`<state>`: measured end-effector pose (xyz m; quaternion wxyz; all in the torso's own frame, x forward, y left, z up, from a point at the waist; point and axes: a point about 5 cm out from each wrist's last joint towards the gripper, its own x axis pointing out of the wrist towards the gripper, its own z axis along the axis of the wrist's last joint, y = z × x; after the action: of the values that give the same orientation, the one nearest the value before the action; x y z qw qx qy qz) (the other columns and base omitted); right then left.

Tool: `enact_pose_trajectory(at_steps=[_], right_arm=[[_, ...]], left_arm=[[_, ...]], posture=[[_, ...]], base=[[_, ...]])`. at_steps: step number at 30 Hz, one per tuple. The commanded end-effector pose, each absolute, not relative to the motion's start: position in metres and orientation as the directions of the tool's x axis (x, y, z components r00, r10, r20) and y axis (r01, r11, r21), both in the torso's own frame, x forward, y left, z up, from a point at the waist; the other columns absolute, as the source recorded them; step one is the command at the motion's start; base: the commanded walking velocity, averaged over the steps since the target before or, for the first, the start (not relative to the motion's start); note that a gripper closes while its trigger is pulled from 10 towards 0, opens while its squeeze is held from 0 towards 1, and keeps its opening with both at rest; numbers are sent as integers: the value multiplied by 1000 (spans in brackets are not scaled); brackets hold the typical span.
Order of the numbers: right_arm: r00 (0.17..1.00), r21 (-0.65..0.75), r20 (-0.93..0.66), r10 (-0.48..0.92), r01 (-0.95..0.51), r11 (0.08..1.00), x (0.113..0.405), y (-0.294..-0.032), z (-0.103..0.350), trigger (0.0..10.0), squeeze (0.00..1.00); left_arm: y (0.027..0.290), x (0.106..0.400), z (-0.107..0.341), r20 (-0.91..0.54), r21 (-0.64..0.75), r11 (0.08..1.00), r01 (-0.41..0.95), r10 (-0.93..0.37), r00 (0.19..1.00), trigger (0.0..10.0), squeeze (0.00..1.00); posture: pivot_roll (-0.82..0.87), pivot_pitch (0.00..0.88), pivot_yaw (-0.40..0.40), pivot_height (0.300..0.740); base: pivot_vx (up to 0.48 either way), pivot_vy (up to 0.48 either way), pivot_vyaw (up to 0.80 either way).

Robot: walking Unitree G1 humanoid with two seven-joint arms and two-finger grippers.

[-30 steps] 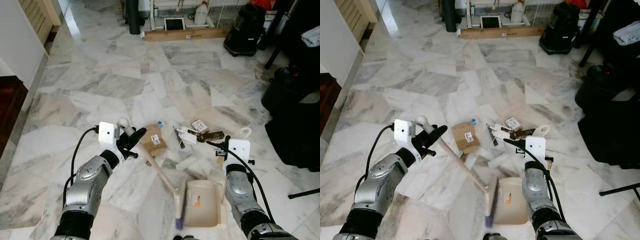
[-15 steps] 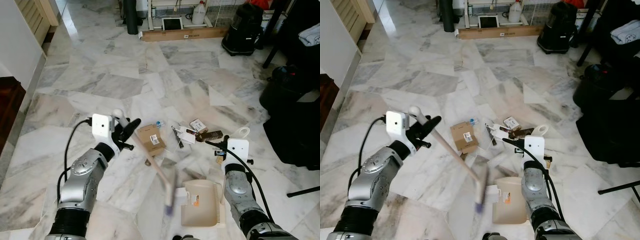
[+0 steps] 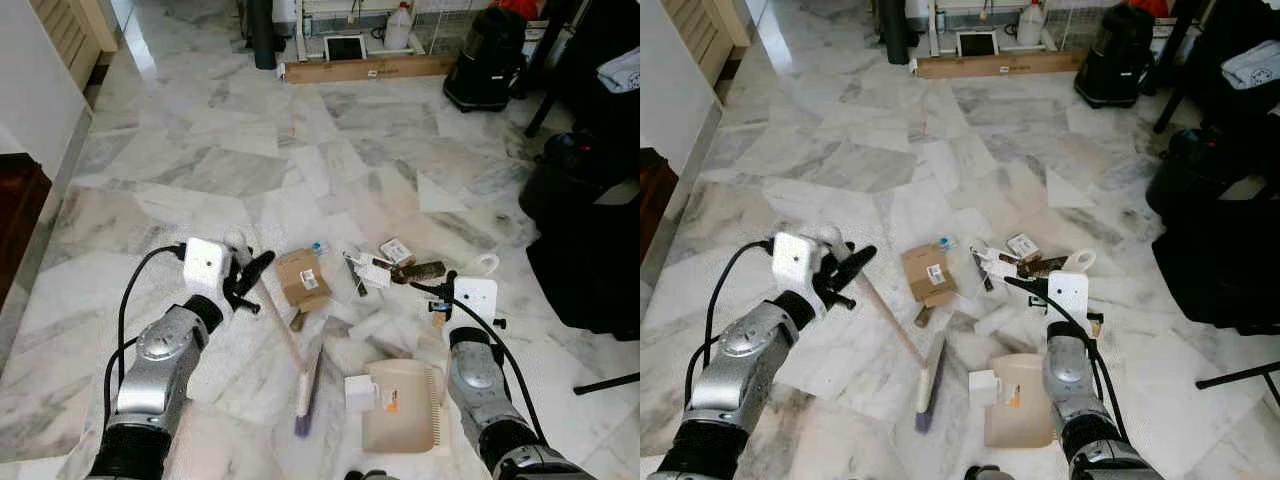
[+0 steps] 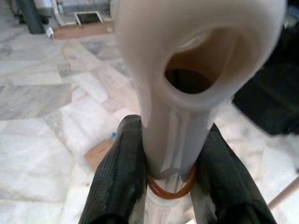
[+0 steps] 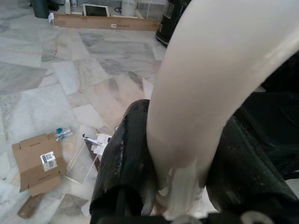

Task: Sweep floor

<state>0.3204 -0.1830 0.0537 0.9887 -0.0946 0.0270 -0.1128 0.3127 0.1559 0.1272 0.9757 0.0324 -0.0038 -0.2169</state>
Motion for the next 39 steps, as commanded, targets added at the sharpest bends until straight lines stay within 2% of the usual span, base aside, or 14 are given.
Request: enact_pose_trajectory(at_steps=[1, 16, 22, 35, 39], right_arm=[[968, -169, -152, -201, 175, 970, 308, -172, 30, 10000, 0], [969, -166, -151, -195, 170, 971, 308, -172, 30, 10000, 0], [969, -166, -152, -193, 167, 972, 307, -172, 30, 10000, 0], [969, -143, -166, -181, 158, 977, 308, -169, 29, 10000, 0], [971, -136, -173, -165, 142, 980, 307, -165, 28, 10000, 0]], left_arm=[[158, 311, 126, -5, 112, 900, 421, -423, 906, 10000, 0], [150, 313, 103, -60, 44, 913, 406, -404, 913, 10000, 0], [144, 310, 97, -114, 44, 881, 472, -465, 878, 10000, 0], [143, 304, 83, -192, 8, 857, 515, -504, 842, 10000, 0], [140, 300, 80, -225, -15, 827, 562, -551, 804, 10000, 0]], posture=[[92, 152, 19, 740], [78, 159, 16, 740], [78, 162, 16, 740], [80, 179, 19, 740], [80, 180, 20, 740]], base=[[0, 0, 0], [0, 0, 0], [0, 0, 0], [0, 0, 0], [0, 0, 0]])
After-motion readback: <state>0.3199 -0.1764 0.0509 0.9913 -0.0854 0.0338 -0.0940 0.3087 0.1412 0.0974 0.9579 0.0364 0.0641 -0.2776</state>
